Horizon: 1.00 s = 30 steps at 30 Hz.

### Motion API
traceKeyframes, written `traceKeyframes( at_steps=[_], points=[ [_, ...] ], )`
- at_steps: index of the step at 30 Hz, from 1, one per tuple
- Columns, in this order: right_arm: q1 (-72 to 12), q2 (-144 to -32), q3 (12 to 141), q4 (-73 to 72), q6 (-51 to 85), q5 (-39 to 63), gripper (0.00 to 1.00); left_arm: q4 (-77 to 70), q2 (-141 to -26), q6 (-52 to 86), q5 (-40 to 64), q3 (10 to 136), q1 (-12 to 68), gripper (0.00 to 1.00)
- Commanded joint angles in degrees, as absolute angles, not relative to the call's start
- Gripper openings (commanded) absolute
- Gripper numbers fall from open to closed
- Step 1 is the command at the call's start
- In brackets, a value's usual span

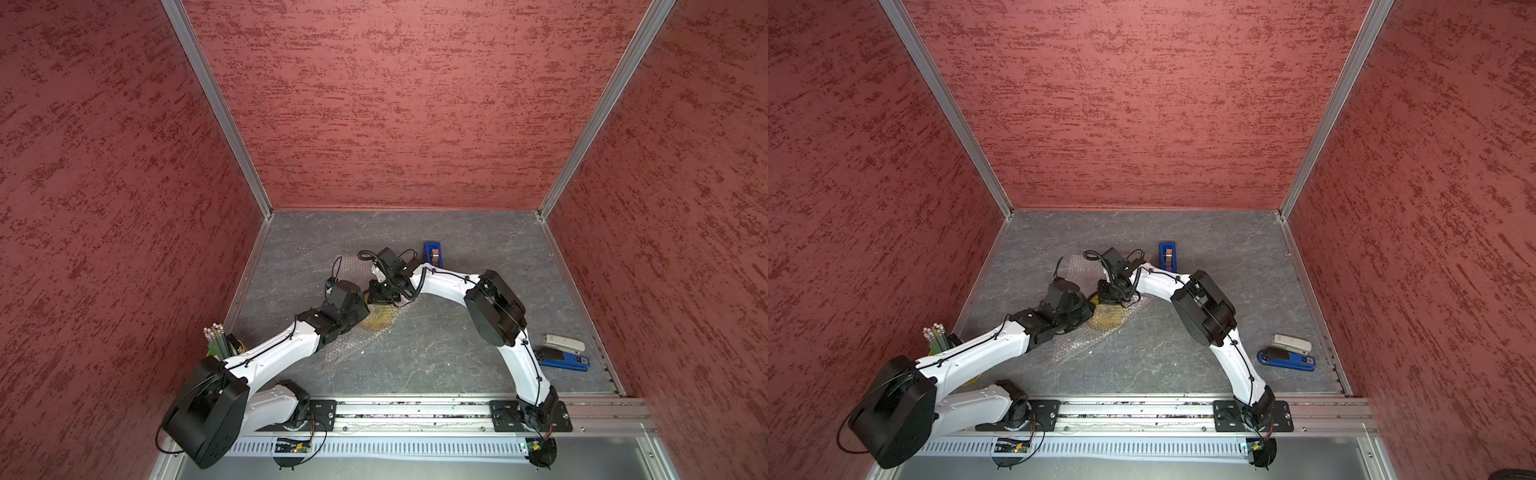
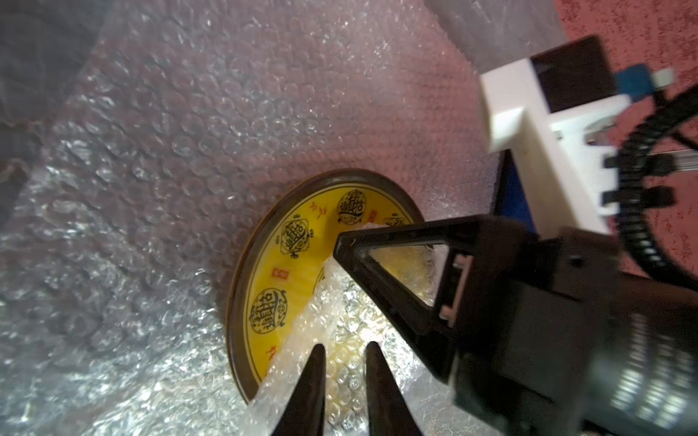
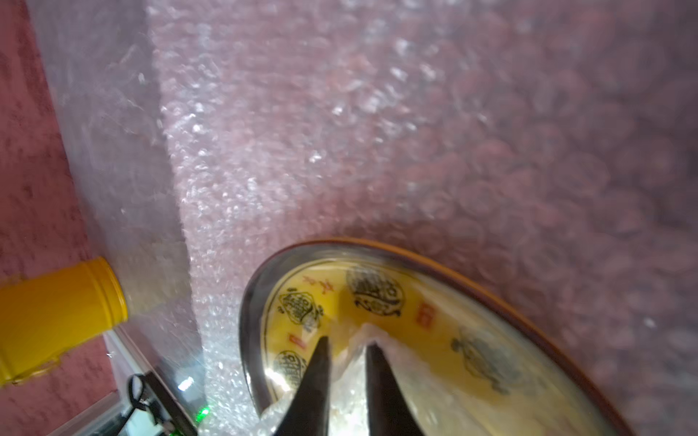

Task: Wrap dinner plates in bubble wrap
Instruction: Wrap the plate in the bubble wrap.

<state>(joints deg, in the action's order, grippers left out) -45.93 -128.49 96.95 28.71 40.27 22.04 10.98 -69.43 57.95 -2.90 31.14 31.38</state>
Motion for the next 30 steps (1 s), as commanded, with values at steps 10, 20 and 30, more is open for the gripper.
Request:
traceKeyframes(
  at_steps=[10, 20, 30],
  points=[
    [-44.83, -123.56, 98.32, 26.83, 42.89, 22.97, 0.49, 0.31, -78.5, 62.25, 2.29, 29.76, 28.33, 0.17],
    [-44.56, -116.09, 86.27, 22.67, 44.18, 21.2, 0.16, -3.62, -83.32, 61.9, 8.41, 28.08, 22.39, 0.14],
    [-44.56, -121.56, 84.29, 19.17, 44.48, 21.53, 0.07, -1.56, -82.5, 60.29, 9.33, 29.09, 21.98, 0.14]
  ],
)
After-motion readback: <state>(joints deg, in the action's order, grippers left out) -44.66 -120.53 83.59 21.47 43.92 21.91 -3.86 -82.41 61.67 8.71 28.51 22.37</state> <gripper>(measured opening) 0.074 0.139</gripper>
